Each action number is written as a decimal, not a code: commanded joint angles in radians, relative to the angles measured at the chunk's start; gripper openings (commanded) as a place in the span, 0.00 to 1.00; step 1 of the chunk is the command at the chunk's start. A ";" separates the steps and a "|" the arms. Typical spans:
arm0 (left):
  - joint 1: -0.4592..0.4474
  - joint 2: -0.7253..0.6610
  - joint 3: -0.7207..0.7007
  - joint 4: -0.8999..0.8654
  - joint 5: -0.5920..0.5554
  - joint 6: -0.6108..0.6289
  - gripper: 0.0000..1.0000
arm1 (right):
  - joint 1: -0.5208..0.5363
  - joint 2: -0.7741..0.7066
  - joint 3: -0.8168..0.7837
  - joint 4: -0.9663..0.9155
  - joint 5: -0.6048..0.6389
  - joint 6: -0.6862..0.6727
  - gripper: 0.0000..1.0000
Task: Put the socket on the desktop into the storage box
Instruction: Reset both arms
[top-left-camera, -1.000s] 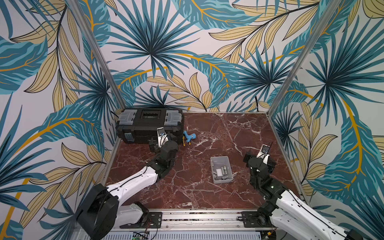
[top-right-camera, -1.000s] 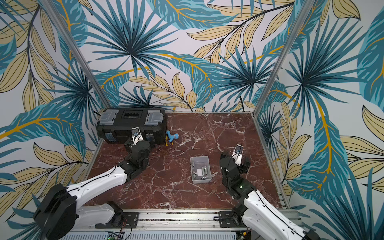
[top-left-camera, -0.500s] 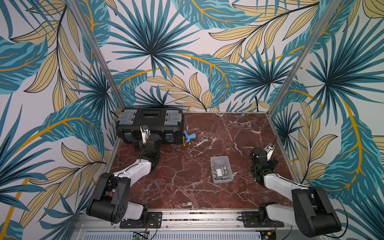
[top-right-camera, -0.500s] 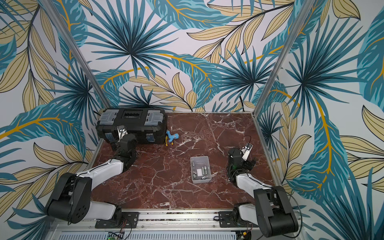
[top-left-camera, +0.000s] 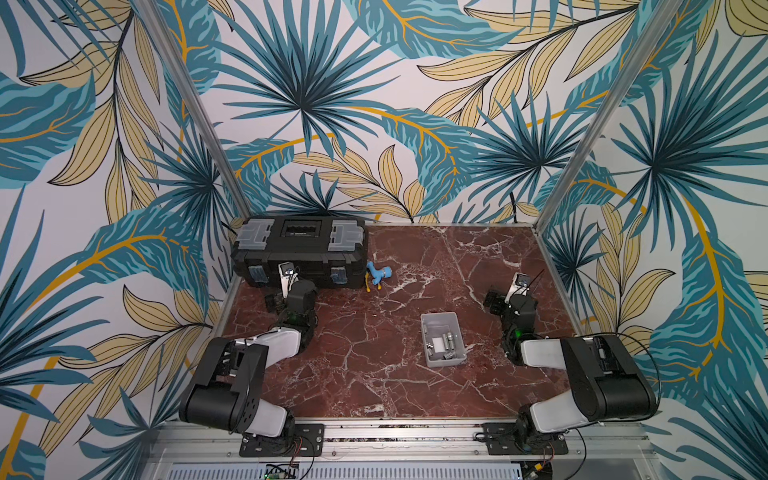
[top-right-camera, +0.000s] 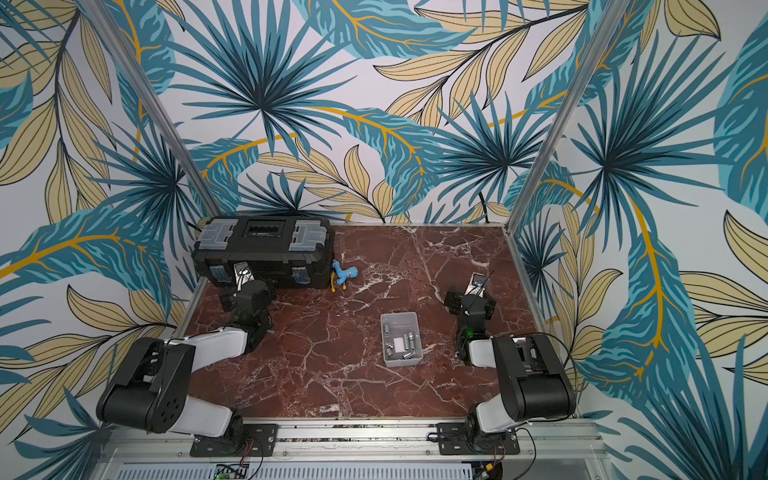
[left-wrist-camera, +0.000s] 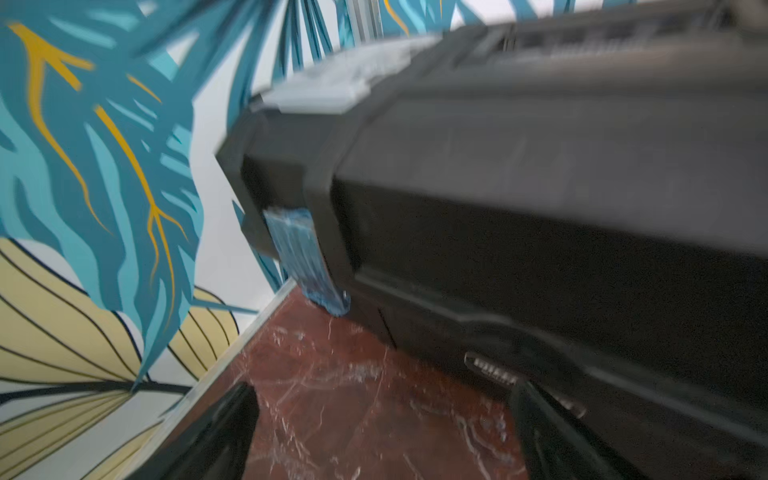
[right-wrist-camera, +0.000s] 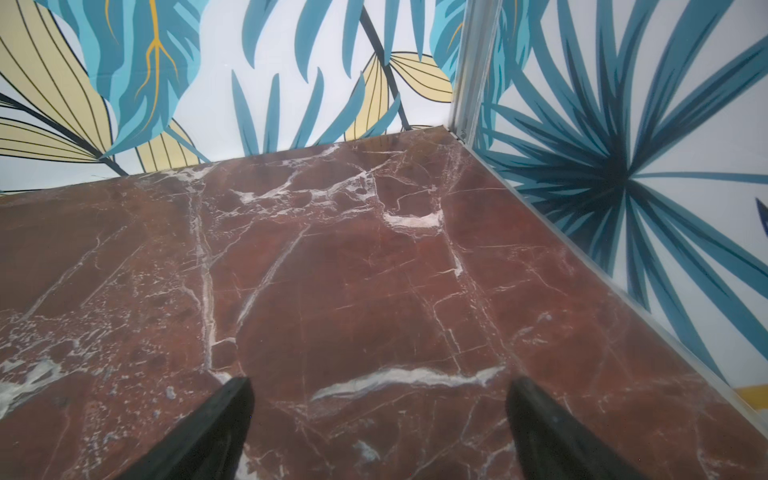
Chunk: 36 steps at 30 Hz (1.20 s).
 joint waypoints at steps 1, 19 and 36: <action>0.028 -0.007 0.005 0.049 0.073 0.013 1.00 | 0.006 -0.008 0.015 -0.008 -0.016 -0.016 0.99; 0.065 0.026 -0.116 0.294 0.454 0.132 1.00 | 0.008 -0.008 0.017 -0.012 -0.015 -0.018 1.00; 0.055 0.027 -0.112 0.291 0.443 0.140 1.00 | 0.008 -0.008 0.017 -0.013 -0.015 -0.017 1.00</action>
